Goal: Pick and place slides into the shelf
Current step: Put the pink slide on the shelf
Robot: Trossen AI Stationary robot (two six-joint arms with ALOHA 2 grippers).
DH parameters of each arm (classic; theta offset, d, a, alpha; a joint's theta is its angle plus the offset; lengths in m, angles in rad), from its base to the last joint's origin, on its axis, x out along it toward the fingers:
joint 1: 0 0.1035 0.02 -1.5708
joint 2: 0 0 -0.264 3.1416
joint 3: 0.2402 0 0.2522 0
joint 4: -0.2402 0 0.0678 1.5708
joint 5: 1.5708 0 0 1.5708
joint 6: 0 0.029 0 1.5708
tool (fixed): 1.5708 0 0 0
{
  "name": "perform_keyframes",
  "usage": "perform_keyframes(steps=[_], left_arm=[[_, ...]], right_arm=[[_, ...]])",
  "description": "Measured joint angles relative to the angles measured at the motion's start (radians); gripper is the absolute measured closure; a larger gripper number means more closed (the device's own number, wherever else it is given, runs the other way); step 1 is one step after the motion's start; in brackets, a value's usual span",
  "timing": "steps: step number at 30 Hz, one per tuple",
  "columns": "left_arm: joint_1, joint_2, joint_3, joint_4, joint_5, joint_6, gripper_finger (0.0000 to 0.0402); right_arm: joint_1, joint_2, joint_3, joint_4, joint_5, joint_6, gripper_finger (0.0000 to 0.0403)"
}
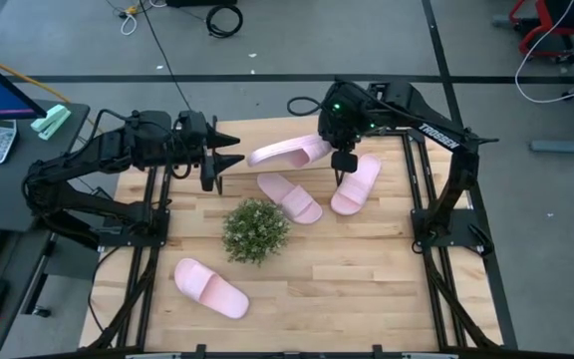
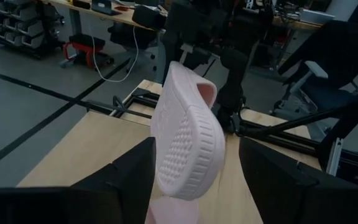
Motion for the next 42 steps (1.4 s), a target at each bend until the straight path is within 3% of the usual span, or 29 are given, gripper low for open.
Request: perform_keyframes(steps=[12, 24, 31, 36, 42], left_arm=[[0.001, 0.024, 0.0, -0.013, 0.041, -0.003, 0.0167], [0.001, 0.047, -0.002, -0.026, 0.04, 0.0, 0.017], [0.001, 0.045, -0.002, -0.025, 0.04, 0.0, 0.017], [0.001, 0.045, -0.001, -0.024, 0.04, 0.0, 0.0176], [0.001, 0.045, -0.001, -0.024, 0.04, 0.002, 0.0179]], right_arm=[[0.053, 0.0, 0.0, -0.046, -0.005, -0.006, 0.0363], [0.144, 0.0, 0.0, -0.072, 0.229, -0.051, 0.0363], [0.135, 0.0, 0.0, -0.071, 0.103, 0.022, 0.0363], [0.128, 0.0, 0.011, -0.07, -0.078, 0.106, 0.0363], [0.116, 0.0, 0.096, 0.092, -0.207, 0.183, 0.0363]])
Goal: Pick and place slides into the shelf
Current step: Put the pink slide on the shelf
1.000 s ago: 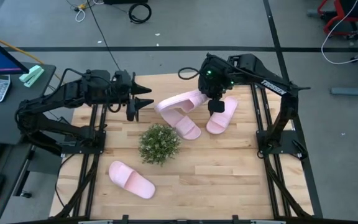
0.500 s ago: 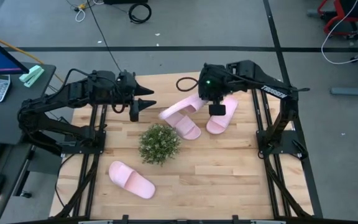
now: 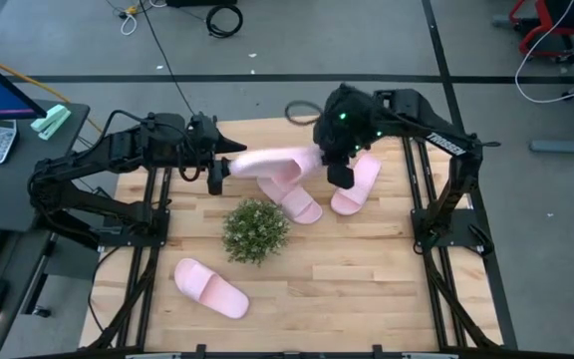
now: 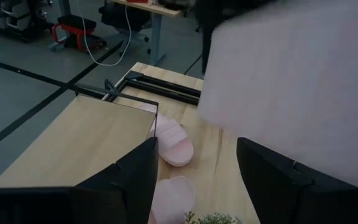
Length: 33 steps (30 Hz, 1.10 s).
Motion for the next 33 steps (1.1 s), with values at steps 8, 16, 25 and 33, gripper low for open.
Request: perform_keyframes(steps=[8, 16, 25, 33], left_arm=[[0.001, -0.012, 0.001, -0.045, 0.0, 0.001, 0.0183], [0.001, -0.049, 0.002, -0.1, 0.0, 0.003, 0.0184], [0.001, -0.07, 0.002, -0.106, -0.02, 0.011, 0.0189], [0.001, -0.084, 0.001, -0.127, -0.02, 0.012, 0.0187]], right_arm=[[-0.06, -0.015, 0.059, 0.292, -0.163, 0.143, 0.0363], [-0.059, -0.008, 0.058, 0.623, -0.172, 0.265, 0.0363], [-0.069, -0.006, -0.002, 0.718, -0.129, 0.44, 0.0363], [-0.123, -0.005, -0.217, 0.788, -0.15, 0.532, 0.0363]])
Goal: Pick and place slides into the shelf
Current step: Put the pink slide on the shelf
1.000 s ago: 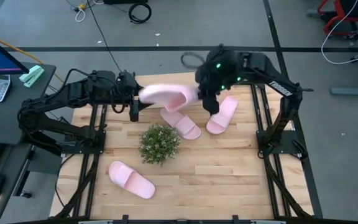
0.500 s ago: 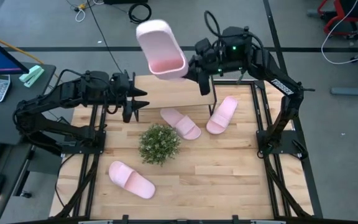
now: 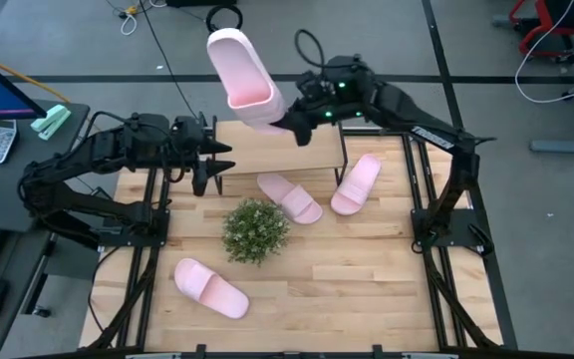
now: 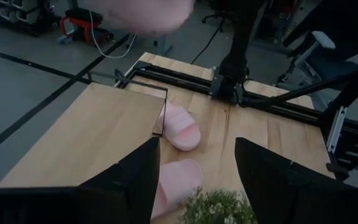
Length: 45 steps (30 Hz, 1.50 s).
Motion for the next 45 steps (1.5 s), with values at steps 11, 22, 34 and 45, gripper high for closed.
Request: perform_keyframes(steps=[11, 22, 34, 45], left_arm=[[0.0, -0.06, 0.0, -0.115, -0.007, -0.039, 0.0198], [0.0, -0.11, 0.0, -0.137, -0.037, -0.03, 0.0207], [0.0, -0.12, 0.0, -0.147, -0.053, 0.02, 0.0211], [0.0, -0.12, 0.0, -0.161, -0.053, 0.021, 0.0217]], right_arm=[[-0.069, 0.002, -0.356, 0.407, -0.069, 0.431, 0.0363], [-0.015, 0.0, -0.578, 0.615, 0.005, 0.814, 0.0363], [0.03, 0.055, -0.61, 0.674, 0.07, 0.984, 0.0363], [0.042, 0.202, -0.498, 0.68, -0.053, 1.038, 0.0363]])
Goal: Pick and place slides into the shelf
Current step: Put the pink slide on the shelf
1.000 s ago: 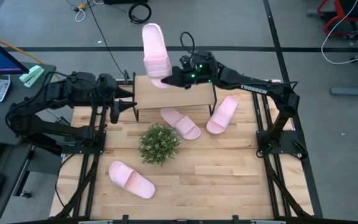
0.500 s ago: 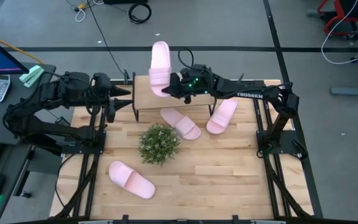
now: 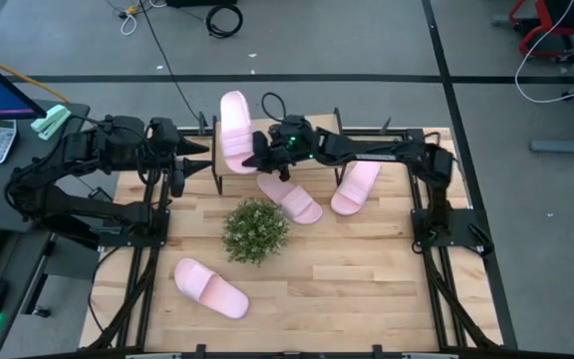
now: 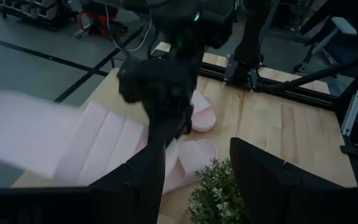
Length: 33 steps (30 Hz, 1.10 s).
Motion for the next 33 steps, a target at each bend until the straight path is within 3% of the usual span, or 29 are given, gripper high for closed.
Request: perform_keyframes(steps=[12, 20, 33], left_arm=[[0.0, 0.0, 0.0, -0.004, 0.0, -0.006, 0.0221], [0.0, 0.0, 0.0, -0.009, 0.001, -0.006, 0.0225], [0.0, 0.0, 0.0, -0.028, 0.001, -0.007, 0.0229]], right_arm=[[-0.005, 0.12, 0.169, -0.126, -0.103, -0.058, 0.0363], [-0.002, 0.107, 0.17, -0.233, -0.077, -0.131, 0.0363], [0.031, 0.107, 0.17, -0.247, 0.025, -0.079, 0.0363]])
